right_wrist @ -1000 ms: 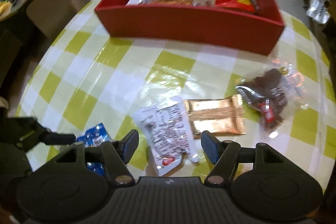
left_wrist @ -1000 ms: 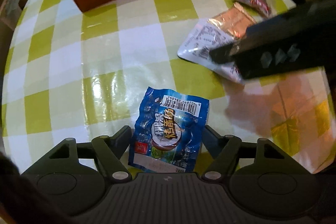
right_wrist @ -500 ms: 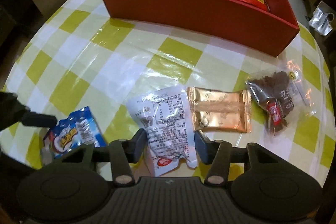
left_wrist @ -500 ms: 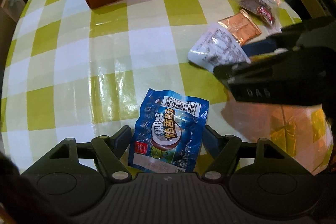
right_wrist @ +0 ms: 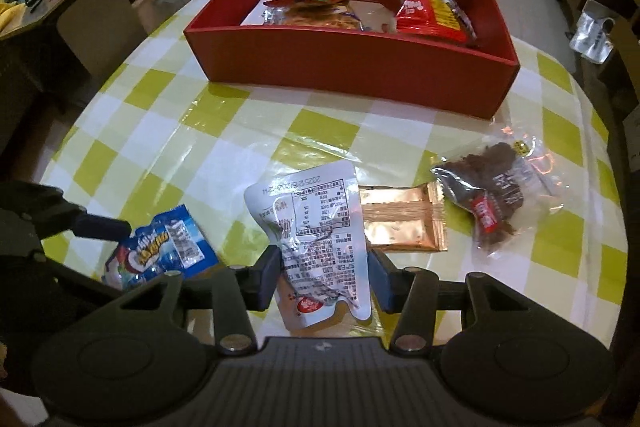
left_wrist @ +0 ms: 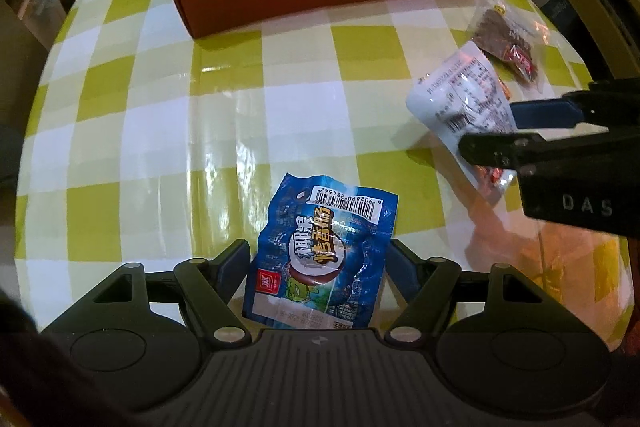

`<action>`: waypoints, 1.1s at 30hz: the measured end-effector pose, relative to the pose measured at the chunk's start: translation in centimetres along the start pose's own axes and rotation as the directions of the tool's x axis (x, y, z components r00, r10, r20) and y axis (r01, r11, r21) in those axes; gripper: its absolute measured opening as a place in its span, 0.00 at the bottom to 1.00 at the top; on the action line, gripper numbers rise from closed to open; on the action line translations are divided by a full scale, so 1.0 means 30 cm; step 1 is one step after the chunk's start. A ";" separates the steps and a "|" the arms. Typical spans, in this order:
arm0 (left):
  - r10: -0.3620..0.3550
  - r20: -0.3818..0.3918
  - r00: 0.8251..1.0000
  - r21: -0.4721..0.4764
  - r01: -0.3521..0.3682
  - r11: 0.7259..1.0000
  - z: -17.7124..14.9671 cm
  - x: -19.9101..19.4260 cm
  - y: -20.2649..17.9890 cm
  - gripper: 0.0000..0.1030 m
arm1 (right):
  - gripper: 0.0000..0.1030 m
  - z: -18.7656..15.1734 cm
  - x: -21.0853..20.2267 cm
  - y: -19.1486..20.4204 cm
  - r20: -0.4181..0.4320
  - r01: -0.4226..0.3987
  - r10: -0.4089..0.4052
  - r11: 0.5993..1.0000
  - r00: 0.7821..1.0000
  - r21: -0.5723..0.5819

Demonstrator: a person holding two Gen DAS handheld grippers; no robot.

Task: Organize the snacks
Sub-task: 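Grasp the blue sausage pack with the left tool while the right tool grasps the white pack, then lift the white pack with the right tool while the left tool holds the blue pack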

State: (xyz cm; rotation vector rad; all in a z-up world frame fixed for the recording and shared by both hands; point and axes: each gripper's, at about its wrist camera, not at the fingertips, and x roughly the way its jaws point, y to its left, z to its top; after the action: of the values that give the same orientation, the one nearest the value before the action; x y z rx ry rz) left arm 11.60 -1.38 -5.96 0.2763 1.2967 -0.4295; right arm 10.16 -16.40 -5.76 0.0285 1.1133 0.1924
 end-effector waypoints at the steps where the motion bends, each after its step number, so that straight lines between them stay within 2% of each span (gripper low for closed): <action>1: 0.007 0.003 1.000 0.002 -0.007 1.000 0.003 -0.001 -0.006 0.76 | 0.52 -0.001 0.000 0.003 -0.002 0.007 -0.007 1.000 1.000 -0.006; 14: 0.094 0.056 0.994 0.012 -0.095 0.995 0.018 -0.027 -0.018 0.76 | 0.52 -0.026 -0.050 0.012 0.030 0.058 -0.058 0.998 0.998 -0.005; 19: 0.096 0.075 0.993 0.001 -0.096 0.995 0.025 -0.047 -0.012 0.76 | 0.52 -0.048 -0.057 0.029 0.023 0.062 -0.062 0.998 0.998 -0.012; 33: 0.137 0.124 0.983 0.005 -0.139 0.990 0.052 -0.072 -0.022 0.76 | 0.52 -0.037 -0.101 0.021 0.072 0.066 -0.066 0.998 0.995 0.008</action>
State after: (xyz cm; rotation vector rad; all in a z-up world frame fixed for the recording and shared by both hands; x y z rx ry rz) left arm 12.19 -2.30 -3.45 0.3434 1.1467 -0.3322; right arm 7.79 -16.38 -3.49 0.0037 1.0412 0.1283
